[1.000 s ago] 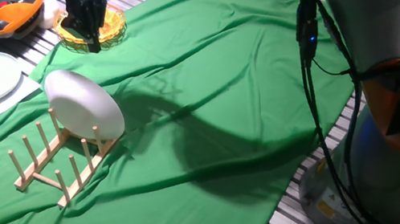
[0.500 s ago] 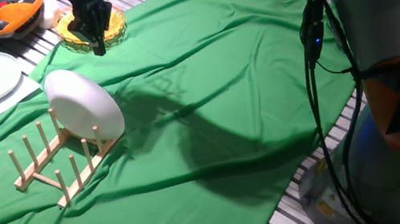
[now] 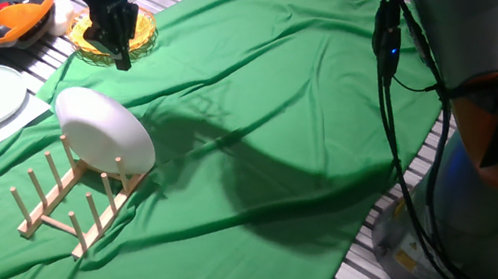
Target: Put the dish on the dish rack
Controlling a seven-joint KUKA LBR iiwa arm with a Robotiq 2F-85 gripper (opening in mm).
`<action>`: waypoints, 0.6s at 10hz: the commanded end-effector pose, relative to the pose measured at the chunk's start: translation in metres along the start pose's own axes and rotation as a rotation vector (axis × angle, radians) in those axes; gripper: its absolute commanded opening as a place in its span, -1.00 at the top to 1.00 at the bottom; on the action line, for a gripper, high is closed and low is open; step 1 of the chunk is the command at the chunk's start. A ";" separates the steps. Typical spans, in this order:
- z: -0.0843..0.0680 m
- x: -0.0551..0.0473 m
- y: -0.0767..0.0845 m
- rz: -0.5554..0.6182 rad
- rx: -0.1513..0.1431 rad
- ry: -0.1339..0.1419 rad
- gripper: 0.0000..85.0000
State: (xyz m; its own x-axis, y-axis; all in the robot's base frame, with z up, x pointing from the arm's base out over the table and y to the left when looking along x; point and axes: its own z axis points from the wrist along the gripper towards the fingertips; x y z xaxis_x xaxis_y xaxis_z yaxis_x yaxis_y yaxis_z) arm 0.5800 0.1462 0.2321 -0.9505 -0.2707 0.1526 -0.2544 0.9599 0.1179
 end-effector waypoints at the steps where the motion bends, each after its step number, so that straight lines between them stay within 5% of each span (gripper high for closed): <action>1: 0.000 0.000 0.000 0.000 -0.002 0.001 1.00; 6: 0.000 -0.001 0.001 -0.001 -0.009 0.002 1.00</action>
State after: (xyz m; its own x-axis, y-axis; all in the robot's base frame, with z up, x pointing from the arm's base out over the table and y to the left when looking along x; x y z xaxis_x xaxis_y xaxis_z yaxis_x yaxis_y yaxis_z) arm 0.5806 0.1470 0.2324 -0.9496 -0.2724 0.1551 -0.2543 0.9587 0.1273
